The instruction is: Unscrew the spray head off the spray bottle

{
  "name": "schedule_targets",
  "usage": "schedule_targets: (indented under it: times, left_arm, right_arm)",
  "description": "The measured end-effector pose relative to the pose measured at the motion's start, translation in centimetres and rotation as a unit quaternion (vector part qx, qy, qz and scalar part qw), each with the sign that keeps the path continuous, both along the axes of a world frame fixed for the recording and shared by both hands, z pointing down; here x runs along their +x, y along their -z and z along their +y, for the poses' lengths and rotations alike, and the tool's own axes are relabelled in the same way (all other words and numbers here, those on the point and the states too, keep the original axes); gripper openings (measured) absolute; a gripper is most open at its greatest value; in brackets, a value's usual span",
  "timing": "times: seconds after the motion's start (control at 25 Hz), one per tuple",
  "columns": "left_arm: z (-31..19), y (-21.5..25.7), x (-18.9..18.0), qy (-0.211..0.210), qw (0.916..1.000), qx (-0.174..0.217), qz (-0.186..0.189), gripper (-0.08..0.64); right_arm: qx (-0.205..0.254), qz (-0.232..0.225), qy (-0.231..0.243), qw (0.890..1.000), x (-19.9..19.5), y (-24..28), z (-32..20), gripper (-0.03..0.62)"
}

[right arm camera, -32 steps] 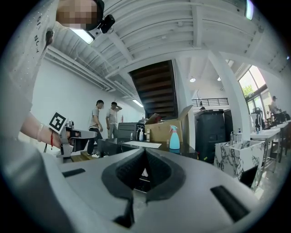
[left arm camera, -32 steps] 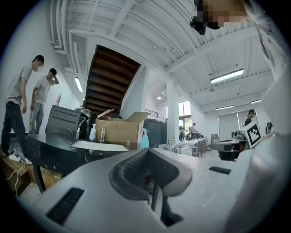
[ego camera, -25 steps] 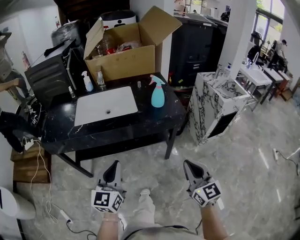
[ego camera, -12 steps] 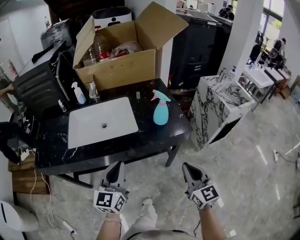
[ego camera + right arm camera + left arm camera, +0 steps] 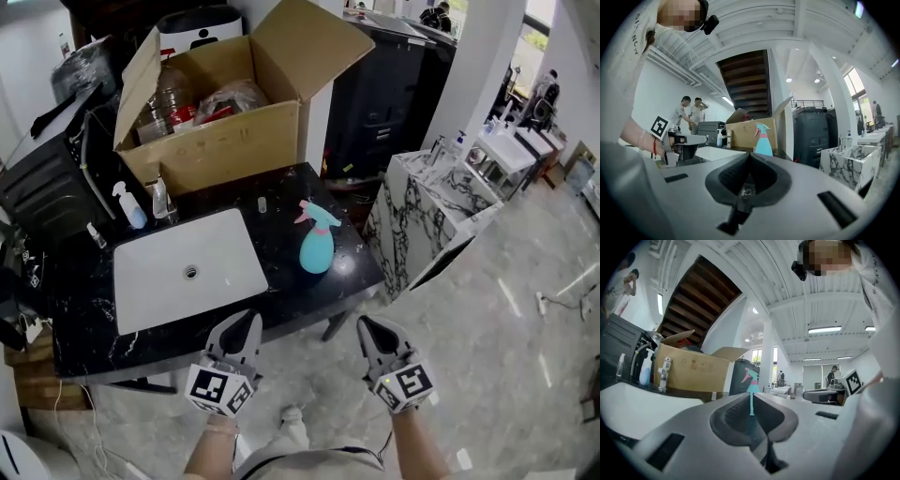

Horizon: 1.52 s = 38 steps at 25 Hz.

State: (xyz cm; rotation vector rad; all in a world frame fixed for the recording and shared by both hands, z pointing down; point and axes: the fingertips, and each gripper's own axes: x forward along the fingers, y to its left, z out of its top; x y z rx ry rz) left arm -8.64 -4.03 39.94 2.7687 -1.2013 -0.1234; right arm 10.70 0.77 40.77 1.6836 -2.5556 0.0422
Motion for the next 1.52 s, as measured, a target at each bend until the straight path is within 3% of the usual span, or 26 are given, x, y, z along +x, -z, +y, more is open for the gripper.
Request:
schedule_targets:
  times: [0.2,0.32,0.48,0.72,1.0,1.2,1.4,1.52]
  left_arm:
    - [-2.0,-0.3,3.1,-0.048,0.9989,-0.003,0.003,0.008]
    - [-3.0,-0.8,5.2,-0.078,0.9969,-0.014,0.002,0.098]
    - [-4.7,-1.5,7.5,-0.084,0.9962,-0.024,-0.010,0.232]
    - [-8.0,-2.1,10.5,-0.084,0.9959,-0.021,-0.026,0.313]
    - [-11.6,-3.3,13.2,-0.067,0.9941,-0.007,-0.085,0.374]
    - [-13.4,-3.7,14.4,-0.056,0.9945,-0.007,-0.088,0.393]
    - [-14.6,-4.1,15.3,-0.062,0.9942,-0.033,-0.082,0.394]
    - [-15.0,-4.6,15.8,-0.068,0.9914,-0.042,-0.103,0.394]
  right_arm:
    - [-0.003,-0.003,0.000,1.000,0.0,0.1,-2.0,0.005]
    - [-0.006,-0.002,0.007,1.000,0.0,0.1,-3.2,0.005]
    - [-0.009,-0.005,0.020,1.000,0.3,0.3,-5.5,0.029]
    - [-0.010,-0.019,0.053,0.998,0.6,0.8,-10.3,0.064]
    - [-0.006,-0.010,0.119,0.993,0.1,2.1,-15.0,0.114]
    - [0.002,-0.015,0.149,0.989,-0.1,2.8,-17.2,0.136]
    - [-0.001,-0.020,0.169,0.985,-0.5,2.8,-18.5,0.147]
    - [-0.004,-0.023,0.183,0.983,-1.0,2.7,-18.9,0.147]
